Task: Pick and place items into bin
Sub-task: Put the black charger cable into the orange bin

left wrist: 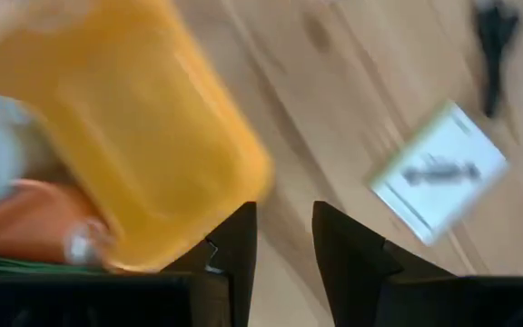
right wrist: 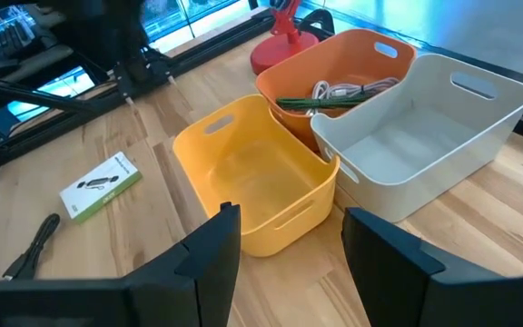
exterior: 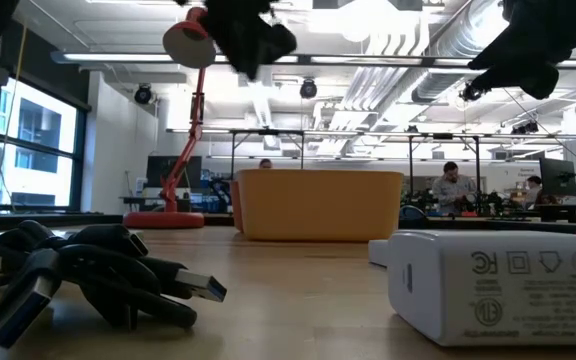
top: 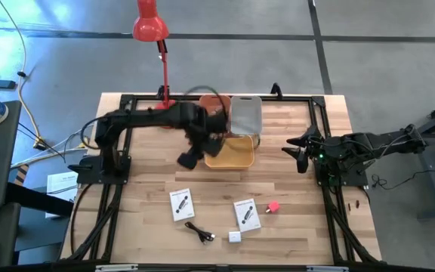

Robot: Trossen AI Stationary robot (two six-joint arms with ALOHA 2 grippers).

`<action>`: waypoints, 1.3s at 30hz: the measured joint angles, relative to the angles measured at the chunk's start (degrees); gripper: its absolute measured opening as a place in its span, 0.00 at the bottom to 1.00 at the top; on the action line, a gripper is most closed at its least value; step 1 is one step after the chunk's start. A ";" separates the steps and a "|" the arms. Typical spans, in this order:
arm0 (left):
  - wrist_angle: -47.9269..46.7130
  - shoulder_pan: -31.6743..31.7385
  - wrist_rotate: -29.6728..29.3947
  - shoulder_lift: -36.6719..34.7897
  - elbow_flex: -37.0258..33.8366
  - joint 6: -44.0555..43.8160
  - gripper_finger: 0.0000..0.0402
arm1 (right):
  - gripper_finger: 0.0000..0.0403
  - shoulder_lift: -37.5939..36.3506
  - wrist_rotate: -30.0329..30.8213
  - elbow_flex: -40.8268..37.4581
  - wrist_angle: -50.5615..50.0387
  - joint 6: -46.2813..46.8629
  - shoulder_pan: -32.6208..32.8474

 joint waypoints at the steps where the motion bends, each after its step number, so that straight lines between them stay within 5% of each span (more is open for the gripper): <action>1: -1.54 -1.66 -0.91 0.02 -0.02 -0.21 0.24 | 0.45 0.00 -0.02 0.00 0.00 -0.02 0.00; 12: -3.26 -18.23 -4.66 0.02 -0.02 -7.49 0.24 | 0.45 -0.01 -0.18 0.00 -0.03 -1.01 0.00; 21: 6.57 -27.83 -8.18 0.02 -0.76 -11.72 0.22 | 0.45 -0.01 -2.60 0.00 -0.08 -2.22 0.01; 39: 35.21 -37.05 -12.20 0.15 -23.43 -26.93 0.21 | 0.45 0.01 -9.46 -0.02 -0.48 -3.21 0.01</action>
